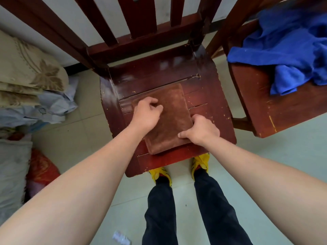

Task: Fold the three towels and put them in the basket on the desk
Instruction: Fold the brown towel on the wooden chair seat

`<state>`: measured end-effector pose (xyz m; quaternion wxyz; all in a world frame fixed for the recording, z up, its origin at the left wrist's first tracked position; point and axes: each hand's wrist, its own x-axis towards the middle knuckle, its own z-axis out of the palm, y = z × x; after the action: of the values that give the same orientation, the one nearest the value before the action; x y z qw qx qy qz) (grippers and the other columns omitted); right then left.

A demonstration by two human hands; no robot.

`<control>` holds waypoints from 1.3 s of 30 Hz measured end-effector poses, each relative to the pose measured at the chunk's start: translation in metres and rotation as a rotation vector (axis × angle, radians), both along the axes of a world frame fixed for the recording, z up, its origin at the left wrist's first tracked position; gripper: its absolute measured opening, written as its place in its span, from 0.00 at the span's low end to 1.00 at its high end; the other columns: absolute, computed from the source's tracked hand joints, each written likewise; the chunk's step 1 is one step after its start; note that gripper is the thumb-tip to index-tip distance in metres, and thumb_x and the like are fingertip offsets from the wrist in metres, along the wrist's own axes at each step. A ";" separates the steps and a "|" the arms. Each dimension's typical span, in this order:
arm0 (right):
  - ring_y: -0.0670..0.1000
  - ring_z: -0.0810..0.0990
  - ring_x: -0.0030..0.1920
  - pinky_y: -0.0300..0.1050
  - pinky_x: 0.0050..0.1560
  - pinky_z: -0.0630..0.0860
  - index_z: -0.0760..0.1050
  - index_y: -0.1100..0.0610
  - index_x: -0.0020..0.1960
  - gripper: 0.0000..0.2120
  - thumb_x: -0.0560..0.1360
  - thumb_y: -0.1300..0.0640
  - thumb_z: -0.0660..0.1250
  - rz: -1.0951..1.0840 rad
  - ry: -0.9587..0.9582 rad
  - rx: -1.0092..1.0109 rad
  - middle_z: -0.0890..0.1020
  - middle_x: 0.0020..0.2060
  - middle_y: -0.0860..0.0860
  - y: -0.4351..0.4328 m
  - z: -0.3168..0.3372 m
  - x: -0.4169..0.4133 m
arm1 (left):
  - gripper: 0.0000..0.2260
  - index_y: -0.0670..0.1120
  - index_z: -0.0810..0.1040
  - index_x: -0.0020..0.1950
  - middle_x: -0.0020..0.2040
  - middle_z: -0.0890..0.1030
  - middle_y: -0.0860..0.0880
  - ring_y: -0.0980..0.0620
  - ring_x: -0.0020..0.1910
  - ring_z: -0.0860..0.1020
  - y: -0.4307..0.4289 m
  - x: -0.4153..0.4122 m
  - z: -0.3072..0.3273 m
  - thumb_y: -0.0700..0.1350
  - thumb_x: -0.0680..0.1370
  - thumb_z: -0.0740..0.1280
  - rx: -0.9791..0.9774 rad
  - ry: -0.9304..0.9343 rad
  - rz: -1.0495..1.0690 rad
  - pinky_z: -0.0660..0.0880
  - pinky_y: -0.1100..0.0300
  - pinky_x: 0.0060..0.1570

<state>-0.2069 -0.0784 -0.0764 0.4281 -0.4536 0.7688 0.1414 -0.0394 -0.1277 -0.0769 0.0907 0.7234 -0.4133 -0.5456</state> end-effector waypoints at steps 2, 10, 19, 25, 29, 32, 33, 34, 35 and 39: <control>0.58 0.80 0.53 0.47 0.46 0.73 0.77 0.49 0.54 0.22 0.63 0.44 0.76 -0.072 -0.036 -0.047 0.83 0.52 0.51 -0.005 0.004 -0.008 | 0.13 0.44 0.72 0.55 0.41 0.82 0.41 0.47 0.33 0.79 -0.015 -0.007 0.003 0.52 0.78 0.65 0.114 0.096 0.180 0.76 0.57 0.31; 0.56 0.75 0.47 0.50 0.39 0.70 0.70 0.53 0.54 0.20 0.66 0.58 0.74 0.563 0.175 -0.603 0.74 0.46 0.51 0.009 0.041 -0.024 | 0.28 0.47 0.72 0.57 0.45 0.82 0.43 0.44 0.34 0.84 -0.045 -0.023 0.030 0.65 0.67 0.69 0.384 0.158 0.290 0.79 0.57 0.34; 0.54 0.74 0.43 0.49 0.36 0.70 0.76 0.53 0.53 0.15 0.72 0.46 0.66 0.619 -0.012 -0.616 0.75 0.46 0.51 0.065 0.039 -0.006 | 0.20 0.46 0.75 0.60 0.52 0.79 0.45 0.48 0.44 0.78 -0.003 0.008 0.019 0.31 0.69 0.66 0.212 0.162 0.412 0.79 0.54 0.39; 0.55 0.75 0.35 0.44 0.27 0.66 0.75 0.55 0.45 0.11 0.66 0.59 0.75 0.613 -0.042 -0.503 0.75 0.37 0.52 0.068 0.013 0.011 | 0.16 0.47 0.73 0.57 0.51 0.76 0.46 0.47 0.50 0.75 0.010 0.020 0.013 0.37 0.71 0.70 -0.366 -0.373 -0.291 0.75 0.52 0.45; 0.56 0.73 0.41 0.45 0.30 0.64 0.73 0.55 0.48 0.11 0.69 0.62 0.71 0.579 -0.024 -0.455 0.74 0.41 0.53 0.064 0.001 0.013 | 0.17 0.44 0.70 0.57 0.53 0.71 0.42 0.40 0.51 0.72 0.015 0.014 0.017 0.34 0.71 0.65 -0.528 -0.503 -0.902 0.66 0.52 0.34; 0.55 0.72 0.43 0.48 0.34 0.69 0.73 0.54 0.49 0.10 0.69 0.58 0.69 0.602 -0.011 -0.423 0.73 0.43 0.53 0.068 0.000 0.011 | 0.21 0.44 0.67 0.61 0.58 0.68 0.42 0.41 0.54 0.70 0.018 0.017 0.005 0.35 0.70 0.67 -0.381 -0.488 -0.986 0.72 0.49 0.40; 0.55 0.73 0.43 0.49 0.35 0.70 0.73 0.54 0.49 0.11 0.68 0.57 0.69 0.618 0.011 -0.409 0.73 0.42 0.52 0.068 -0.001 0.012 | 0.22 0.44 0.66 0.62 0.58 0.68 0.42 0.41 0.55 0.69 0.019 0.019 0.001 0.36 0.70 0.67 -0.365 -0.490 -0.998 0.73 0.49 0.43; 0.55 0.73 0.42 0.50 0.35 0.70 0.73 0.54 0.48 0.11 0.67 0.57 0.69 0.631 0.037 -0.391 0.73 0.42 0.53 0.068 -0.002 0.015 | 0.21 0.43 0.66 0.63 0.58 0.68 0.42 0.41 0.54 0.69 0.020 0.021 -0.002 0.36 0.71 0.66 -0.369 -0.489 -1.012 0.72 0.50 0.46; 0.56 0.73 0.42 0.50 0.35 0.70 0.72 0.54 0.47 0.11 0.66 0.56 0.68 0.633 0.063 -0.369 0.73 0.41 0.53 0.065 -0.004 0.018 | 0.20 0.43 0.67 0.63 0.58 0.68 0.41 0.41 0.54 0.69 0.019 0.022 -0.004 0.37 0.72 0.64 -0.377 -0.481 -1.030 0.72 0.51 0.47; 0.56 0.72 0.48 0.53 0.41 0.72 0.69 0.54 0.51 0.14 0.67 0.51 0.65 0.601 0.086 -0.246 0.72 0.46 0.54 0.050 -0.001 0.030 | 0.19 0.46 0.67 0.64 0.56 0.69 0.43 0.42 0.53 0.70 0.009 0.028 -0.003 0.41 0.74 0.63 -0.390 -0.495 -1.111 0.71 0.50 0.48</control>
<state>-0.1773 -0.0287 -0.0771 0.2765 -0.7021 0.6292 0.1864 -0.0112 -0.1186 -0.0796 -0.1741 0.4762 -0.8270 -0.2428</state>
